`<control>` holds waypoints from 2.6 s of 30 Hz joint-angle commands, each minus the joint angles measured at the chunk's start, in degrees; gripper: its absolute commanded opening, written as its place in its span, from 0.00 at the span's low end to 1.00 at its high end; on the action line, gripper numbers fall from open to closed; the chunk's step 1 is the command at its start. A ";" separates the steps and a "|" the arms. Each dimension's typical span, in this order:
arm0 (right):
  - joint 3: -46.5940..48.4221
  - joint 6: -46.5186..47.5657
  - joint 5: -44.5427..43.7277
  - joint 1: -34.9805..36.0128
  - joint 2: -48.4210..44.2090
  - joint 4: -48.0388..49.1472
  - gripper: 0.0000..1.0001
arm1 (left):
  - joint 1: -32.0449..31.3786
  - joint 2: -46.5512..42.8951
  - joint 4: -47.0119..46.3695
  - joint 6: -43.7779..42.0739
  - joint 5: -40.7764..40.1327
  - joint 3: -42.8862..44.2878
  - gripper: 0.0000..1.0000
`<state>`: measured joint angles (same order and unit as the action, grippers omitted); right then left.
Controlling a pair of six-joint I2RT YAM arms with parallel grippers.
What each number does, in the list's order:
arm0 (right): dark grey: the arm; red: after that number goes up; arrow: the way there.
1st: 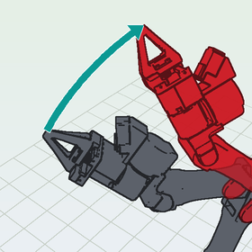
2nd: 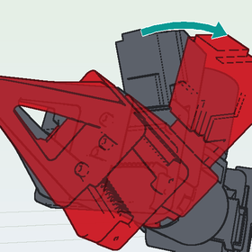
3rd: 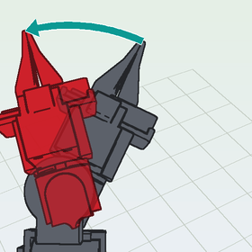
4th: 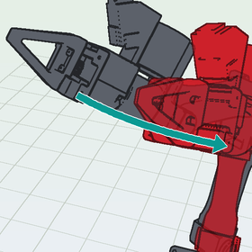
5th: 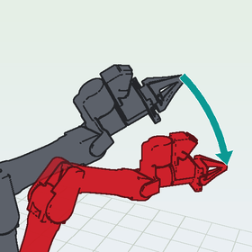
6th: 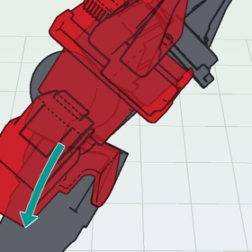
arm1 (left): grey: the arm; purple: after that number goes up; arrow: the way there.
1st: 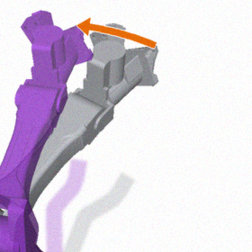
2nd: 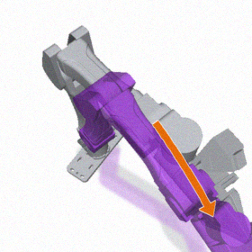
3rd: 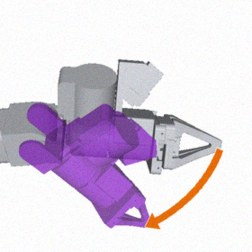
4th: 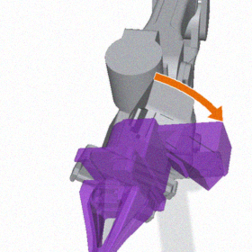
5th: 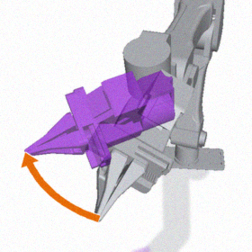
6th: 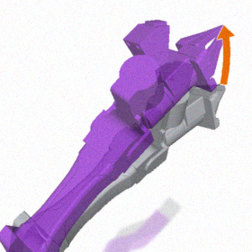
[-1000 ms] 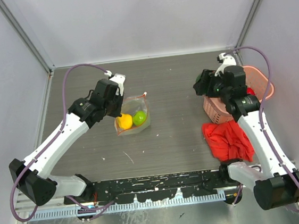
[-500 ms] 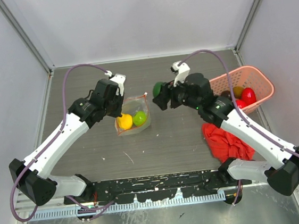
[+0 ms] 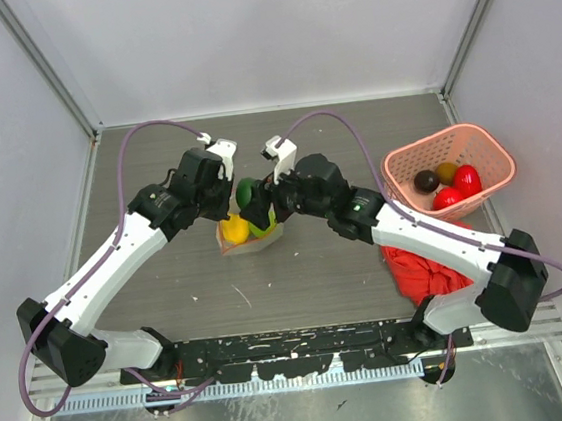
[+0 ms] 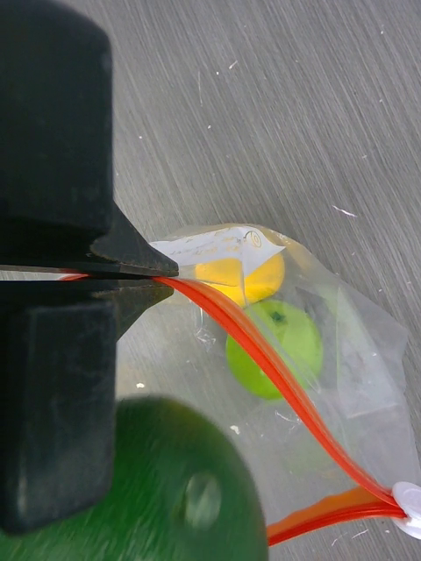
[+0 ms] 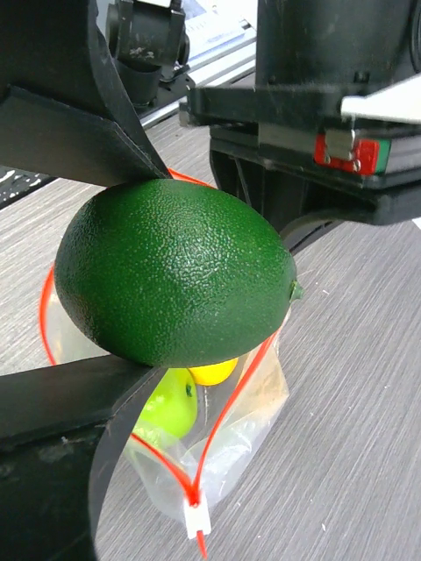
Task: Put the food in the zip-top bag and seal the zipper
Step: Place the fake fruit in the zipper food storage bag.
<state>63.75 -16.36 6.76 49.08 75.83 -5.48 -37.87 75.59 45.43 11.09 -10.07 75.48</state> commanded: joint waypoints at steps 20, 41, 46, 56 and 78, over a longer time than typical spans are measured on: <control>4.84 -3.17 5.88 0.23 12.83 0.29 0.51 | 0.01 -1.24 -2.68 0.60 0.70 0.17 0.00; 6.82 -11.88 -15.95 0.25 19.20 8.37 0.76 | 0.04 -1.50 -2.88 0.59 1.97 0.03 0.00; 5.47 -14.99 -18.63 0.23 19.75 12.26 0.85 | 0.00 -1.60 -2.89 0.79 2.42 0.02 0.00; 5.71 -12.92 -17.42 0.23 16.12 9.69 0.89 | -0.01 -1.63 -2.72 0.98 1.86 0.18 0.00; 7.96 0.63 -26.32 -0.29 11.07 -7.74 0.72 | 0.07 -2.01 -2.71 0.77 2.19 0.19 0.00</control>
<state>68.73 -18.63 -15.46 48.99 84.97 -13.43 -37.87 75.57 45.21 11.42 -8.54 75.46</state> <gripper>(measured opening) 0.736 0.007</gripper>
